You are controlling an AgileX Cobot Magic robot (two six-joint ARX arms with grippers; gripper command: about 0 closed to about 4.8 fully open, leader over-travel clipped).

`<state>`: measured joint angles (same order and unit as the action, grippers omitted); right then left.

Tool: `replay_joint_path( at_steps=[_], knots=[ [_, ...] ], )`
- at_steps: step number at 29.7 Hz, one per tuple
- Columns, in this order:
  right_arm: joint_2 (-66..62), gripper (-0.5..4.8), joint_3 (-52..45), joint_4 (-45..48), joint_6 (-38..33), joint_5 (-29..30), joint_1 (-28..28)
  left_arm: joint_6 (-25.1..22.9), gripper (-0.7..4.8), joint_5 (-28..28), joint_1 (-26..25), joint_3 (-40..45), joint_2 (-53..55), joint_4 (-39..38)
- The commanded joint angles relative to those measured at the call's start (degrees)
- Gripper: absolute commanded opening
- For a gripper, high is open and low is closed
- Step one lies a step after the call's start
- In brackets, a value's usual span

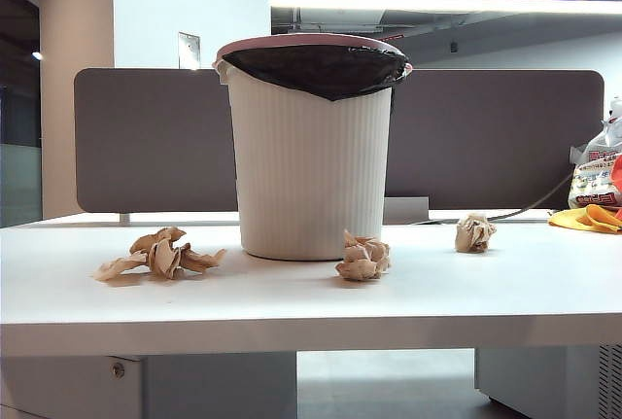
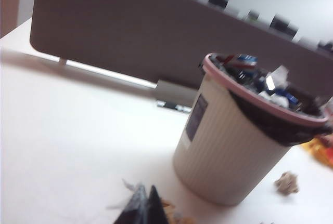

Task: Pick up all the trash on the table and put it in the trash can.

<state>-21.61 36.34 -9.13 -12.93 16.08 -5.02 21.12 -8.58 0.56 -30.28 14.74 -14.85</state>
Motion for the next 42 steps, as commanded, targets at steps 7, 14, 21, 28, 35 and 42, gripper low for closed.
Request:
replay_joint_path(
  at_steps=[7, 14, 21, 28, 35, 42],
  knots=[
    [-19.1, -0.09, 20.9, 1.3, -0.6, -4.5, -10.3, -6.4, -0.05, -0.1, 2.4, -11.8, 18.2, 0.5],
    [-31.3, -0.09, 23.6, 2.5, 2.9, -17.3, -33.7, -12.3, -0.05, 2.7, 10.1, -15.8, 29.3, 0.8],
    [-41.6, -0.09, 23.6, 7.3, 4.5, -23.3, -50.6, -17.7, -0.05, 4.5, 13.1, -15.8, 38.7, 0.7],
    [-45.4, -0.09, 23.6, 4.5, 2.0, -20.3, -52.3, -16.2, -0.05, 2.2, 13.2, -15.8, 48.7, 6.5],
    [-45.4, -0.09, 23.5, -5.2, 2.0, -16.6, -49.4, -16.2, 0.02, 1.8, 13.2, -16.7, 60.8, 12.5],
    [-45.6, -0.09, 23.4, -6.0, 2.0, -11.2, -45.2, -16.3, 1.42, -1.8, 13.2, -23.4, 74.0, 14.8]
  ],
)
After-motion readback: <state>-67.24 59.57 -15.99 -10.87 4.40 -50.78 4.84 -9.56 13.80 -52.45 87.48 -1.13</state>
